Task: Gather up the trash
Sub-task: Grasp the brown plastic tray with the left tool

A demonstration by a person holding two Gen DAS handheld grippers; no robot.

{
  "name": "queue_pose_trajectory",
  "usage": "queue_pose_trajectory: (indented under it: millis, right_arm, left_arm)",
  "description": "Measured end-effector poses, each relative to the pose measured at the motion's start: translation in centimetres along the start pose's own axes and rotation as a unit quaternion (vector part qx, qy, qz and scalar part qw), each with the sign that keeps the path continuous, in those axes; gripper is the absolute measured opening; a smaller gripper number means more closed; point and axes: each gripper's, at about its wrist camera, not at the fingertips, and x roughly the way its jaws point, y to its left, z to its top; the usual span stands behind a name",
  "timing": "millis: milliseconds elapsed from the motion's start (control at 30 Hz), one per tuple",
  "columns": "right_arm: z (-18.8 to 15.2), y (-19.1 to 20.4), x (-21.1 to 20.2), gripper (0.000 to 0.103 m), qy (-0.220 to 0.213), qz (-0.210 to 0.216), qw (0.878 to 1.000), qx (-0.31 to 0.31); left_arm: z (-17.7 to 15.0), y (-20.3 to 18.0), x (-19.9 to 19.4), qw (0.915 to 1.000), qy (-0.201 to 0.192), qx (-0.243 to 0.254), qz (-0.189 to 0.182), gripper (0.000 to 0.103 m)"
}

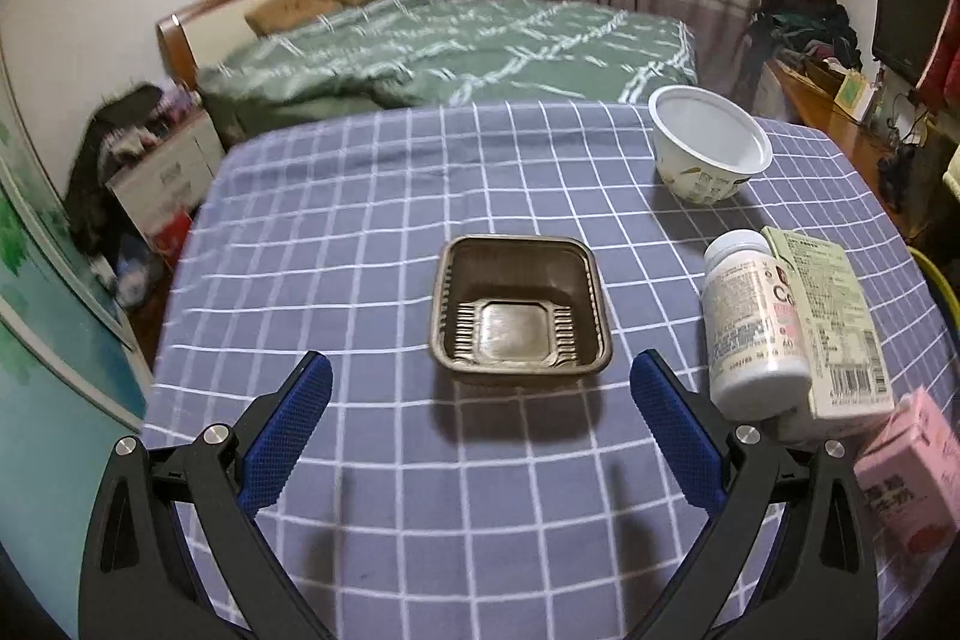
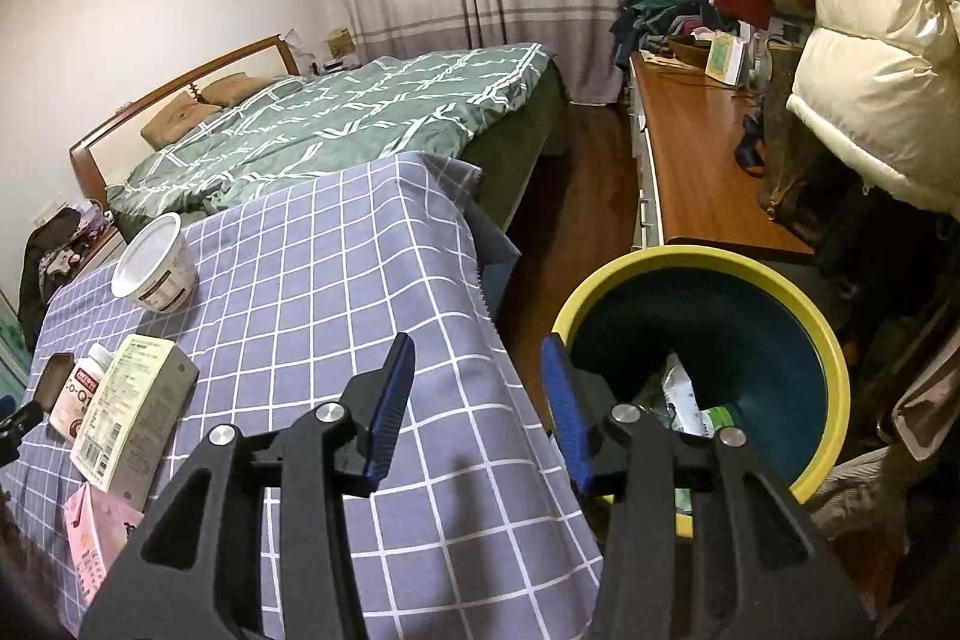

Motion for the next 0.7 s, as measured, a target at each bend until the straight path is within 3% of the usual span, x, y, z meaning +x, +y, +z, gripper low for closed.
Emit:
queue_pose_trajectory:
  millis: [167, 600, 667, 700]
  right_arm:
    - [-0.1, -0.1, 0.1, 0.043, 0.004, 0.003, 1.000, -0.001]
    - [-0.2, 0.1, 0.5, 0.046, 0.013, 0.012, 1.000, -0.003]
    - [-0.2, 0.1, 0.4, 0.046, 0.013, 0.013, 1.000, -0.004]
    - [-0.3, 0.1, 0.4, 0.046, 0.014, 0.014, 1.000, -0.004]
  left_arm:
    - [1.2, -0.7, 1.9, 0.9998, 0.018, 0.008, -0.009, 0.098]
    - [3.4, -1.4, 6.5, 0.9975, 0.066, 0.021, 0.013, 0.098]
    - [3.4, -1.2, 7.0, 0.9972, 0.071, 0.021, 0.012, 0.096]
    - [3.4, -1.2, 7.1, 0.9970, 0.074, 0.021, 0.008, 0.088]
